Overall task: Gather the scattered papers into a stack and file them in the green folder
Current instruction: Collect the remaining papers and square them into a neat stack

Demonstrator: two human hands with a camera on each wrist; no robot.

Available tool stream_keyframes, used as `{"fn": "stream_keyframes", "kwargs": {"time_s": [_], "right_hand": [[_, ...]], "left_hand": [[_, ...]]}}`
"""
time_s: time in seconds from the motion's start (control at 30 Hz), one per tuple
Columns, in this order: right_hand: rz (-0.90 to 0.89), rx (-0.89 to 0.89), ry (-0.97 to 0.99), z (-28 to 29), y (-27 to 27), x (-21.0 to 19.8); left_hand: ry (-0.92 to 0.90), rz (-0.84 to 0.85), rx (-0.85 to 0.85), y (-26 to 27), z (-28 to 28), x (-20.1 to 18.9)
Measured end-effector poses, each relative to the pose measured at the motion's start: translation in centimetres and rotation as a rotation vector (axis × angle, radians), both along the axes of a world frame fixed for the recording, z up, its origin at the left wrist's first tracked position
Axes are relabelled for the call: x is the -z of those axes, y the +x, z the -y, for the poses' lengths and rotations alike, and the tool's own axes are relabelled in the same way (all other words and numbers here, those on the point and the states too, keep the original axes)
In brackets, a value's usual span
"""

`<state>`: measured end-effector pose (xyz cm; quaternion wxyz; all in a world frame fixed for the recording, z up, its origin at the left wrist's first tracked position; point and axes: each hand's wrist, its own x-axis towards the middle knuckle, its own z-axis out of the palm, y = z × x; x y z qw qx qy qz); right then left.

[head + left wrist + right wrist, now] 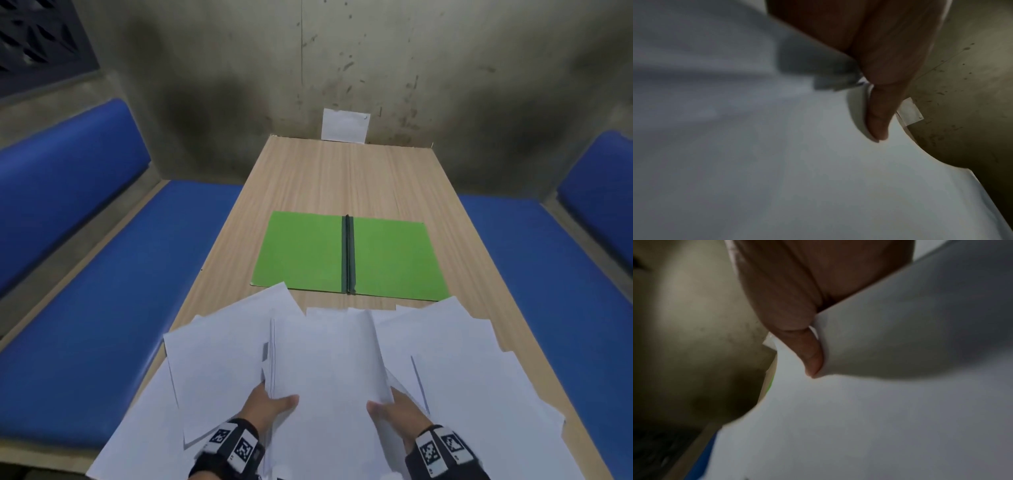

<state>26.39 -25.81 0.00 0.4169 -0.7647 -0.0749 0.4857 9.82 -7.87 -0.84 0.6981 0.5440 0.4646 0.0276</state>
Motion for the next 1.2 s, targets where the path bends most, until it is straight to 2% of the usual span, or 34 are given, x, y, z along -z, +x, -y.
{"fn": "stream_keyframes", "kwargs": {"time_s": [0.07, 0.17, 0.2, 0.3, 0.37, 0.43, 0.5, 0.63, 0.73, 0.8, 1.0, 1.07, 1.2], "right_hand": [[0.117, 0.026, 0.026, -0.4, -0.1, -0.2], [0.416, 0.018, 0.04, 0.0, 1.2, -0.7], [0.437, 0.046, 0.07, 0.2, 1.6, -1.7], [0.283, 0.07, 0.336, 1.0, 2.7, -4.9], [0.15, -0.007, 0.46, 1.2, 2.7, -7.5], [0.132, -0.113, 0.468, 1.3, 2.2, -9.6], [0.195, -0.081, 0.478, 1.4, 1.6, -10.6], [0.293, 0.12, 0.545, 1.6, 0.5, -10.3], [0.303, 0.065, 0.501, 1.6, -0.4, -9.5], [0.301, 0.032, 0.481, 1.4, -0.6, -9.1], [0.421, 0.136, 0.464, 1.4, 0.3, -8.9], [0.526, 0.097, 0.443, 2.0, 0.8, -9.1], [0.714, -0.111, 0.303, 3.5, 1.8, -9.8]], "left_hand": [[0.053, 0.003, -0.001, -0.1, -0.3, -0.5], [0.076, 0.1, 0.029, -0.5, -1.4, -2.4], [0.079, 0.139, 0.055, -0.6, -1.6, -3.6], [0.111, 0.224, 0.134, -0.8, -2.6, -7.1], [0.151, 0.273, 0.14, -0.9, -2.9, -9.4], [0.178, 0.348, 0.17, -0.9, -2.5, -11.3], [0.177, 0.394, 0.153, -1.0, -1.7, -12.5], [0.216, 0.4, 0.056, -1.1, -0.6, -11.7], [0.262, 0.39, 0.076, -1.2, -0.2, -10.0], [0.272, 0.37, 0.031, -1.3, -0.2, -9.4], [0.266, 0.408, -0.03, -0.8, 0.0, -10.3], [0.266, 0.399, -0.048, -0.7, 0.0, -10.5], [0.258, 0.389, -0.062, -0.7, -0.2, -10.3]]}}
